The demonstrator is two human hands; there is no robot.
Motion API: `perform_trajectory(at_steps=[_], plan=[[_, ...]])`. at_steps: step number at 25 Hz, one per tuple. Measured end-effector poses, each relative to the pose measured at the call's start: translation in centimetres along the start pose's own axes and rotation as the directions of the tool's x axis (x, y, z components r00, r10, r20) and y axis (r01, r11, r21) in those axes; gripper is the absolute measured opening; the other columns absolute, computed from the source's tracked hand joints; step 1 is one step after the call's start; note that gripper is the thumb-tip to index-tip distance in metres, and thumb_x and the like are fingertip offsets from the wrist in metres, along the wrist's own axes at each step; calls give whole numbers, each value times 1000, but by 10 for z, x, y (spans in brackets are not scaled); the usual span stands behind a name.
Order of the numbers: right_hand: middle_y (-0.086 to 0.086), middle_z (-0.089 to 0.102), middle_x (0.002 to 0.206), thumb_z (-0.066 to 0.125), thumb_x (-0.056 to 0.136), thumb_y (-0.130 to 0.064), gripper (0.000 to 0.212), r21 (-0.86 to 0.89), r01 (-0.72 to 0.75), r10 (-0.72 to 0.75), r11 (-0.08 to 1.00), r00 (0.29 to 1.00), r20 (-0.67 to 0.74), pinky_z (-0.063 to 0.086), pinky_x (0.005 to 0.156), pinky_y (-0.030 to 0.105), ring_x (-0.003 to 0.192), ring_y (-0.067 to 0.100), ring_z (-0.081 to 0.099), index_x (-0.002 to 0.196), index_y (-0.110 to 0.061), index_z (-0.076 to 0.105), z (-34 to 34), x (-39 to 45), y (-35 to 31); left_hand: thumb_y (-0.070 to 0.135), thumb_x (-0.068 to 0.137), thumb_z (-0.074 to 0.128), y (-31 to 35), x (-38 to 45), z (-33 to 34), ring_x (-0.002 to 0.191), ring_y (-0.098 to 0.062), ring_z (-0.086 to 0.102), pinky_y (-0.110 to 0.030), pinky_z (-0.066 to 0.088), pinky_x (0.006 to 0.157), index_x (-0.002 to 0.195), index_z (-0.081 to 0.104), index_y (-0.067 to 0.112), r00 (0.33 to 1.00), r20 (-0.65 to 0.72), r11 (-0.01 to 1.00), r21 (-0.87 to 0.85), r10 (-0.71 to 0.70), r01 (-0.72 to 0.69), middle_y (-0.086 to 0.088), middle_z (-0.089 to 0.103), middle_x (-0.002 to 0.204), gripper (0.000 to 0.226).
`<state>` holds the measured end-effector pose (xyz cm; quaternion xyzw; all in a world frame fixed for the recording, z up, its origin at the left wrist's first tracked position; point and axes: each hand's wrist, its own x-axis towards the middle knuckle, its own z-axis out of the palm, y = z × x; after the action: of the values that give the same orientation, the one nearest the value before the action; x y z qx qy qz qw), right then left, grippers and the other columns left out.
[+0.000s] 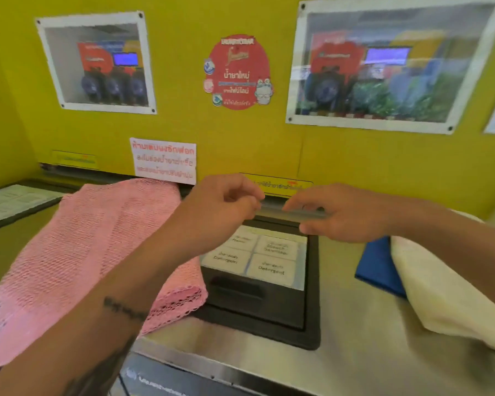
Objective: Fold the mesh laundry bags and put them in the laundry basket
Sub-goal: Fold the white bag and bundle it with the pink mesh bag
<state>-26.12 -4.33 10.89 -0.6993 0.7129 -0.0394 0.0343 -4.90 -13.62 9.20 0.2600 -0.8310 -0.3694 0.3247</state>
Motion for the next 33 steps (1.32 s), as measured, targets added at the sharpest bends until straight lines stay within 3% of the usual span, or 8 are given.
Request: perform_trajectory(at_steps=[5, 10, 17, 21, 25, 28, 31, 33], plan=[[-8, 48, 146, 56, 98, -33, 45, 35, -280, 282, 959, 957, -72, 39, 88, 20, 127, 12, 50, 142, -31, 46, -15, -97, 59, 14, 93, 59, 41, 22, 72, 86, -14, 72, -35, 55, 90, 91, 71, 25, 965, 225, 988, -110, 135, -113, -1, 76, 91, 17], [-4, 49, 145, 57, 97, -34, 46, -19, -493, 487, 870, 863, -132, 38, 101, 32, 128, 17, 49, 141, -32, 46, -20, -167, 128, 20, 95, 57, 72, 35, 138, 87, -8, 69, -31, 54, 87, 96, 69, 29, 921, 363, 990, -69, 140, -123, 6, 74, 91, 15], [3, 42, 150, 55, 94, -19, 60, -25, -529, 529, 848, 849, -24, 39, 108, 41, 138, 27, 41, 149, -26, 33, -10, -182, 206, 66, 81, 59, 97, 22, 233, 135, -11, 35, -35, 34, 108, 137, 39, 49, 811, 585, 926, 317, -21, -205, 18, 33, 146, 62], [8, 42, 149, 57, 89, -18, 71, -48, -467, 468, 883, 884, 13, 43, 105, 44, 134, 31, 43, 153, -22, 25, 0, -158, 224, 63, 67, 74, 119, 5, 264, 135, -12, 28, -45, 31, 113, 129, 36, 62, 678, 722, 870, 417, -141, -264, 30, 29, 145, 73], [8, 51, 133, 55, 93, -22, 64, 101, -498, 489, 861, 866, 103, 47, 89, 39, 115, 29, 53, 149, -17, 27, 1, -135, 240, 20, 82, 65, 113, 5, 276, 101, -4, 58, -21, 47, 84, 96, 63, 41, 799, 599, 881, 404, -52, -246, 21, 60, 104, 25], [7, 52, 128, 54, 93, -21, 53, 92, -455, 448, 886, 890, 84, 47, 86, 37, 105, 24, 52, 143, -14, 37, -15, -126, 234, 8, 84, 60, 119, 5, 254, 84, -11, 66, -34, 54, 82, 83, 65, 36, 902, 432, 951, 276, 8, -141, 11, 68, 82, 28], [10, 55, 124, 54, 95, -12, 38, 443, -309, 340, 841, 940, 11, 48, 84, 38, 103, 29, 57, 133, -13, 52, -51, -121, 218, 31, 83, 74, 123, -7, 235, 102, 2, 60, -31, 48, 95, 101, 62, 46, 871, 489, 978, 197, -38, -68, 21, 66, 102, 27], [11, 59, 116, 54, 94, -7, 34, 773, -213, 296, 598, 955, 34, 52, 67, 36, 88, 26, 61, 125, -20, 61, -65, -119, 212, 56, 79, 71, 120, -23, 245, 124, 4, 48, -32, 43, 101, 101, 48, 75, 815, 541, 955, 293, -207, 48, 45, 53, 109, 37]])
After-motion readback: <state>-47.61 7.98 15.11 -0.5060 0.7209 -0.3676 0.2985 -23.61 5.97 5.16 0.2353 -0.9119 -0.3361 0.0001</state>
